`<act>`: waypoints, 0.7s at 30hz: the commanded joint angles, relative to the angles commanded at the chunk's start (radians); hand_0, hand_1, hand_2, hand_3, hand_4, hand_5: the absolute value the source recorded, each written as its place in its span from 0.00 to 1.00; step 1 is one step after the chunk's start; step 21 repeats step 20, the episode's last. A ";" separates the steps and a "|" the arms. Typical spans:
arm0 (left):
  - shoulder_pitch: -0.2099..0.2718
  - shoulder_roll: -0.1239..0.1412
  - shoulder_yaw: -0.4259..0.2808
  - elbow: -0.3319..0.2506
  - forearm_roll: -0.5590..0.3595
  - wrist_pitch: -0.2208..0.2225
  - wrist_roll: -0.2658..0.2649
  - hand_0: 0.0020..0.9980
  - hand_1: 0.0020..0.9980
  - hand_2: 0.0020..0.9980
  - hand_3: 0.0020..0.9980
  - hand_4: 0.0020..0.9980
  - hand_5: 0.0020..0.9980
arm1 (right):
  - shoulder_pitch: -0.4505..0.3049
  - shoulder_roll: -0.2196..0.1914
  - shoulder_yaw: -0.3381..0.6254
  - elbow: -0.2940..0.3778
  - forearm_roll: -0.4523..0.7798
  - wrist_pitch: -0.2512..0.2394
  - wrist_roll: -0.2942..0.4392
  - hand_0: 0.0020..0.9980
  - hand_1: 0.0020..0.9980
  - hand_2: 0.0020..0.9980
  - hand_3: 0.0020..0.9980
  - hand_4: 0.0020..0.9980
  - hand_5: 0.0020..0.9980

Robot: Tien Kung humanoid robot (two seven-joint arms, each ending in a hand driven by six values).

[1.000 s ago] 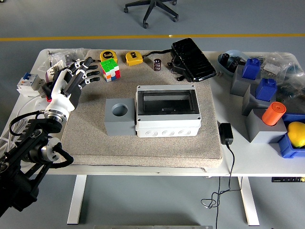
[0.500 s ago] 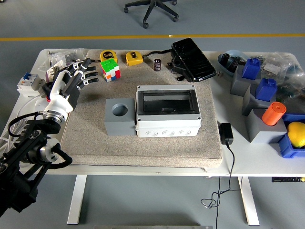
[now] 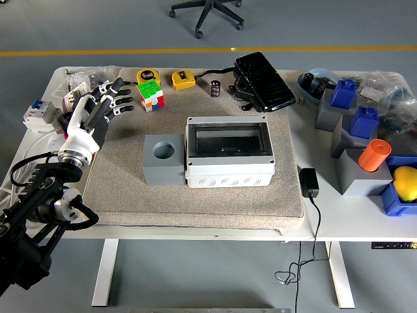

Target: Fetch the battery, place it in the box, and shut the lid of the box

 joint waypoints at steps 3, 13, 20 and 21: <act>-0.002 0.000 -0.001 -0.002 -0.001 0.001 0.000 0.49 0.57 0.56 0.57 0.96 0.50 | 0.000 0.001 -0.001 -0.002 0.001 0.001 0.000 0.61 0.63 0.65 0.57 0.97 0.53; -0.003 0.002 -0.004 -0.006 -0.002 0.000 0.000 0.49 0.57 0.56 0.57 0.96 0.50 | 0.002 0.001 0.003 0.000 0.000 -0.001 -0.001 0.61 0.63 0.65 0.57 0.97 0.53; -0.005 0.002 -0.005 -0.008 -0.002 0.002 -0.001 0.49 0.57 0.56 0.57 0.96 0.50 | 0.002 0.001 0.002 -0.001 0.000 -0.002 -0.001 0.61 0.63 0.65 0.57 0.97 0.53; -0.005 0.002 -0.005 -0.008 -0.002 0.002 -0.001 0.49 0.57 0.56 0.57 0.96 0.50 | 0.002 0.001 0.002 -0.001 0.000 -0.002 -0.001 0.61 0.63 0.65 0.57 0.97 0.53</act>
